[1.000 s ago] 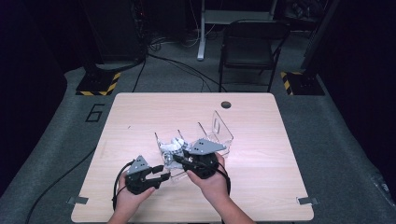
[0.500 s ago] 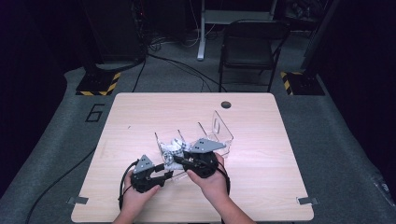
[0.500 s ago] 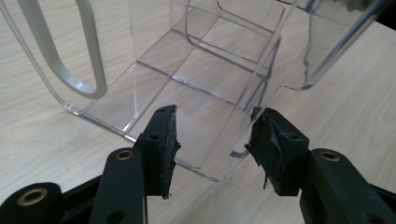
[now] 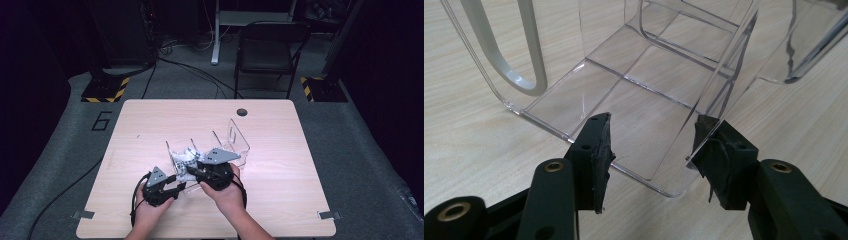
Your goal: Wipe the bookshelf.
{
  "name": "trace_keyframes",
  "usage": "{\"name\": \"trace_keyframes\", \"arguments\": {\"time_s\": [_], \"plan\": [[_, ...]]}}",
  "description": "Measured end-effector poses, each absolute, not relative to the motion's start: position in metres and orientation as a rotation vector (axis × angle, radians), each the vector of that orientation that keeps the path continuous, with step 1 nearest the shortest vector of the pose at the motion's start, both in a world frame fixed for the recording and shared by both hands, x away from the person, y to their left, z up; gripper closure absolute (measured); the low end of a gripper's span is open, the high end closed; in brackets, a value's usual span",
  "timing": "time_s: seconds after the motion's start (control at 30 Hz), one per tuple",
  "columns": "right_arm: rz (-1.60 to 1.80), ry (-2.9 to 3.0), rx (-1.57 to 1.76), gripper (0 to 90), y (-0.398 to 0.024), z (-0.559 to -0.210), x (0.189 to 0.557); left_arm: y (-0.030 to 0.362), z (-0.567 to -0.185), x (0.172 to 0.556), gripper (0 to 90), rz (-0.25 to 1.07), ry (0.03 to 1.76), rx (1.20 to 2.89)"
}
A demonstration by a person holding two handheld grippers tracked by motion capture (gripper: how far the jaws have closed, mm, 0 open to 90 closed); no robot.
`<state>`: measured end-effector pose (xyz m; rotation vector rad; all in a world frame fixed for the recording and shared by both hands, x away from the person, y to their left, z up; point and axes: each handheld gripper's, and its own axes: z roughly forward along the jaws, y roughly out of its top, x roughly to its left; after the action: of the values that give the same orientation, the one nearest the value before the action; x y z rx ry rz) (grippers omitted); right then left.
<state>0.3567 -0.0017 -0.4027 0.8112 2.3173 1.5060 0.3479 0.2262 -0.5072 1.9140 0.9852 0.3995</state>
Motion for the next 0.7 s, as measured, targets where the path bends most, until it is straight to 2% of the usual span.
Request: {"name": "trace_keyframes", "arguments": {"time_s": [0.17,0.33,0.47,0.7], "plan": [[1.521,2.294,0.865,71.9,-0.012,-0.404,0.361,0.227,-0.508,0.348,49.7,0.403,0.983,1.912],[1.531,2.33,0.838,71.7,0.002,-0.405,0.357,0.227,-0.507,0.348,49.7,0.373,0.994,1.914],[1.501,2.336,0.796,72.0,0.009,-0.405,0.354,0.227,-0.508,0.348,50.3,0.398,0.982,1.915],[1.44,2.273,0.883,72.9,-0.026,-0.403,0.362,0.226,-0.507,0.348,50.5,0.421,0.977,1.922]]}}
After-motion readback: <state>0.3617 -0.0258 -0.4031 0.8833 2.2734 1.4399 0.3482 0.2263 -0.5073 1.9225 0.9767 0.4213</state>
